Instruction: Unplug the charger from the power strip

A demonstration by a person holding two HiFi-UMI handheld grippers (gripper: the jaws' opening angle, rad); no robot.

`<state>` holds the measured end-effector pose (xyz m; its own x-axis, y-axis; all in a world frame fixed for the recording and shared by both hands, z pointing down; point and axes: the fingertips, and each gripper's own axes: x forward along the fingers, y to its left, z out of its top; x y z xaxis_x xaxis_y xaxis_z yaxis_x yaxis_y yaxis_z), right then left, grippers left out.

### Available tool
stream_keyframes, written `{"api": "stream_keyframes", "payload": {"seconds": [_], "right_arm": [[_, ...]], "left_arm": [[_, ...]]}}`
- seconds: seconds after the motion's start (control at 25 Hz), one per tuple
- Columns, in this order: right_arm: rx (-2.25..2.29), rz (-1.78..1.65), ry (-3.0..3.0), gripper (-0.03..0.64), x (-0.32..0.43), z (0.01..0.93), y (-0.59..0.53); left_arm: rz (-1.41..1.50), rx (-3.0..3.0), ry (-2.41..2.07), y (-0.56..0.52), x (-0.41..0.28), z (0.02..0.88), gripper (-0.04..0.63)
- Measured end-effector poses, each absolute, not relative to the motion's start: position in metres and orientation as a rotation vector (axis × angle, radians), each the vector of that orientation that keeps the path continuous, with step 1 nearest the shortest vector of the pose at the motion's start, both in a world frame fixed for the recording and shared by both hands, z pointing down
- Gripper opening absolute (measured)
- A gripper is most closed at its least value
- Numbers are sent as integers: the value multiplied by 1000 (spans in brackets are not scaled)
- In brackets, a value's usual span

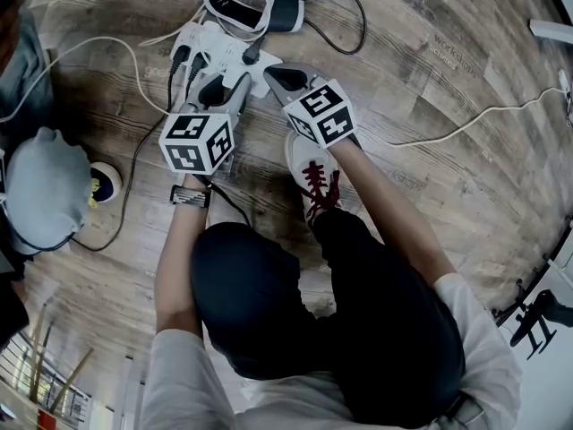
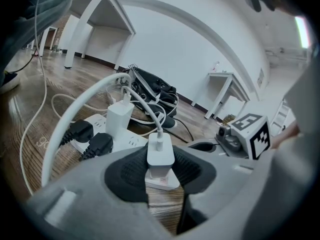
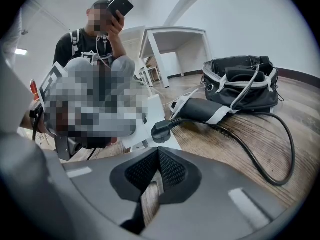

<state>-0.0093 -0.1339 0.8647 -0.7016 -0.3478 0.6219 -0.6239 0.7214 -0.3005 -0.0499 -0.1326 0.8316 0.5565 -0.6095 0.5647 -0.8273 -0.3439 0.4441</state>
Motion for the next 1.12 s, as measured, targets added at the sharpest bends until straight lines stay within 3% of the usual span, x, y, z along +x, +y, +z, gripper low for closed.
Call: {"api": "stream_keyframes", "payload": {"seconds": [0.24, 0.76, 0.96, 1.12], "right_arm": [[737, 681, -2390, 2, -10, 865, -134], [740, 678, -2388, 2, -10, 864, -134], [739, 686, -2392, 2, -9, 864, -134], [739, 683, -2391, 2, -9, 864, -134]], "left_arm": [[399, 2081, -1149, -134, -54, 835, 144], [442, 2034, -1246, -138, -72, 845, 210], [477, 2041, -1180, -128, -63, 856, 267], [495, 2045, -1184, -128, -63, 856, 267]]}}
